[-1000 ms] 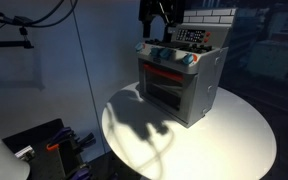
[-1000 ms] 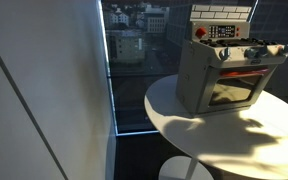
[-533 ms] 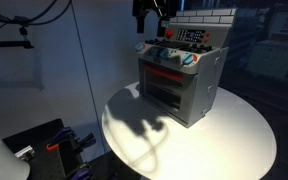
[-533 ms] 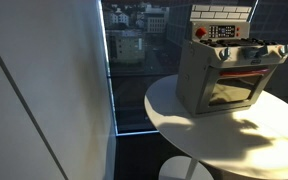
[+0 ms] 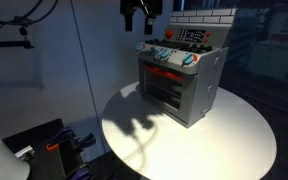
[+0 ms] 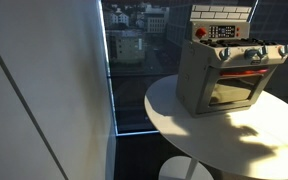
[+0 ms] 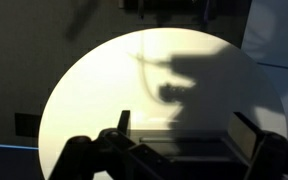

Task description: Turn the far right knob of the stove clockwise once

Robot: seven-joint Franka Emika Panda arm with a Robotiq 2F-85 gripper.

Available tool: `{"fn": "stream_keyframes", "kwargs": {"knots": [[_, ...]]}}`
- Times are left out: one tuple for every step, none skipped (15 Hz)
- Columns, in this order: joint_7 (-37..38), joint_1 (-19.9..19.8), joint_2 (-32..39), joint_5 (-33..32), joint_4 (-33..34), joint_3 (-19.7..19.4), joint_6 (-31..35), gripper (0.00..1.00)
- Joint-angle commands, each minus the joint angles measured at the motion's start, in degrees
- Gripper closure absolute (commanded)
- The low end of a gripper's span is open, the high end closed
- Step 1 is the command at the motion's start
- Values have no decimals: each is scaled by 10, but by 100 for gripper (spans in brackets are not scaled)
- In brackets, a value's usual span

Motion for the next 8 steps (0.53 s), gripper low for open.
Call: {"fn": "stream_keyframes", "kwargs": {"knots": [[-5, 6, -38, -8, -33, 1, 7, 0], [-5, 7, -42, -8, -37, 1, 9, 0], [-4, 8, -45, -7, -40, 0, 12, 0], [0, 8, -26, -1, -23, -2, 0, 0], [1, 8, -30, -1, -27, -2, 1, 0], [1, 9, -32, -1, -29, -2, 1, 0], [1, 9, -33, -1, -29, -2, 1, 0], [1, 9, -33, -1, -29, -2, 1, 0]]}}
